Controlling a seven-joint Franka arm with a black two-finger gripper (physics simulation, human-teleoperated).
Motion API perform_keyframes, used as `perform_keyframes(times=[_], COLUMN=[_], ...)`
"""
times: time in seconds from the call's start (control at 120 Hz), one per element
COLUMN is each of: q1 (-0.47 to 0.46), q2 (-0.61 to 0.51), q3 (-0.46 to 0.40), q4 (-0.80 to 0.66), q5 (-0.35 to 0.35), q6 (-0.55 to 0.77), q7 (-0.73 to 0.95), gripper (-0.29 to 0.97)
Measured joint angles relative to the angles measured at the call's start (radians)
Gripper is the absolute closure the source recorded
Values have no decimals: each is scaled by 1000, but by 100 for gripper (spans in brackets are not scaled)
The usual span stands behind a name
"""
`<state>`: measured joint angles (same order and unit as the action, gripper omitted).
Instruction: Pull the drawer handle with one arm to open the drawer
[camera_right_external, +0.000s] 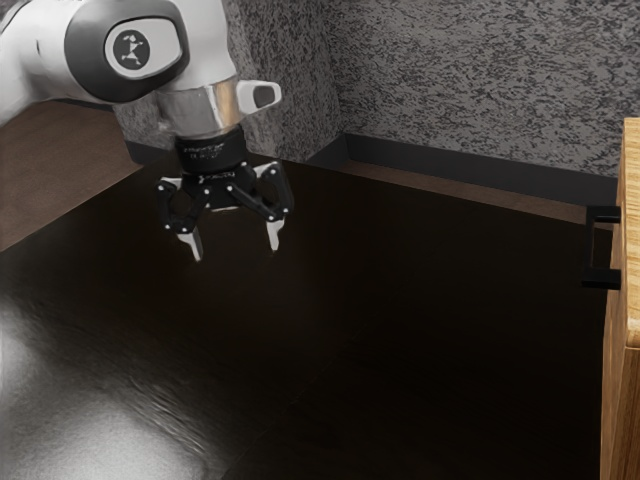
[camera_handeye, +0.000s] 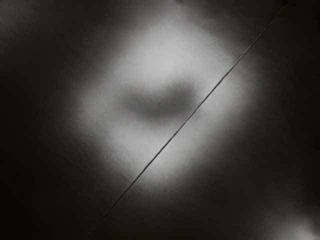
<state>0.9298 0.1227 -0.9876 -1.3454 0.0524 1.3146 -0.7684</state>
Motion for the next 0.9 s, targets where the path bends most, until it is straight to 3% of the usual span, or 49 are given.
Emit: perform_keyframes(times=[0.258, 0.342, 0.458, 0.608, 0.808, 0.9], q1=[4, 12, -58, -172, -323, -367], q2=[-32, -94, -108, -33, 175, 201], q3=[-2, -6, -2, -4, 1, 2], q4=[6, 98, 156, 107, 59, 69], q5=[1, -2, -4, -2, 24, 41], q6=[112, 126, 219, 395, 642, 712], q7=[-237, -296, -362, -430, -485, -506], gripper=[0, 0, 0, 0, 0, 0])
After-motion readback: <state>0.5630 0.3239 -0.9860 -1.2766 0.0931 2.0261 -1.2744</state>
